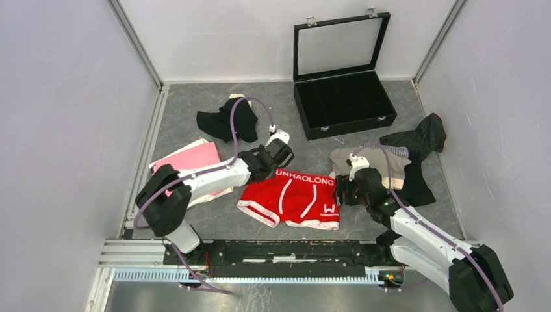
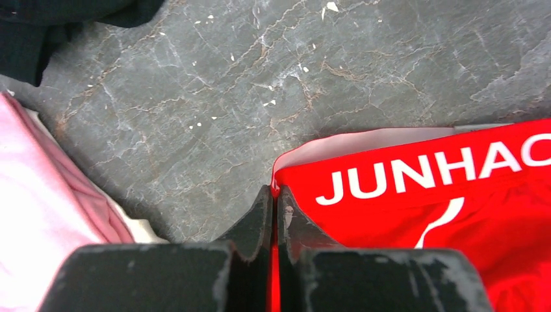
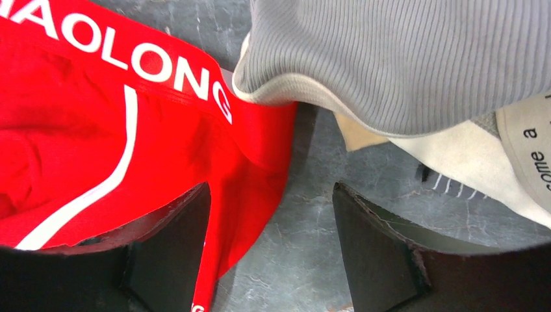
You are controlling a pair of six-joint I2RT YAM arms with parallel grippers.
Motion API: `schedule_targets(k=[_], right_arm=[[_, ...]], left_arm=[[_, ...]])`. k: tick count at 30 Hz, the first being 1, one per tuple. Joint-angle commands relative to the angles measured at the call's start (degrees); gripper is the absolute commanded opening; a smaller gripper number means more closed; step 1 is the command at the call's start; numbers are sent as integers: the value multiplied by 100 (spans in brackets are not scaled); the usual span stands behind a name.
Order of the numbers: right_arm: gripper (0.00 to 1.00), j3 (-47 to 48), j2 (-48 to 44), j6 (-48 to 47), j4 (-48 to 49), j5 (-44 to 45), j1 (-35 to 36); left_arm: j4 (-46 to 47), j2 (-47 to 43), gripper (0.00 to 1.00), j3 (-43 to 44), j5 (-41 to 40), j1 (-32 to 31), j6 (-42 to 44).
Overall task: Roll the underwear
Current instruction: Flatten out the underwear at the center of the board.
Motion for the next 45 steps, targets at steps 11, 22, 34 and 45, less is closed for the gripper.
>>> schedule_targets(k=[11, 22, 34, 45], right_arm=[[76, -44, 609, 353, 2046, -2087, -906], [65, -363, 1143, 375, 2902, -3341, -1633], [56, -340, 1940, 536, 3281, -3106, -1700], [28, -517, 2529, 916, 4681, -3641, -1703]], left_arm=[[1415, -2118, 2, -1218, 507, 141, -241], [1814, -2936, 2, -1644, 702, 148, -141], [1779, -3136, 2, -1679, 510, 148, -259], [1766, -3937, 2, -1191, 2203, 147, 264]])
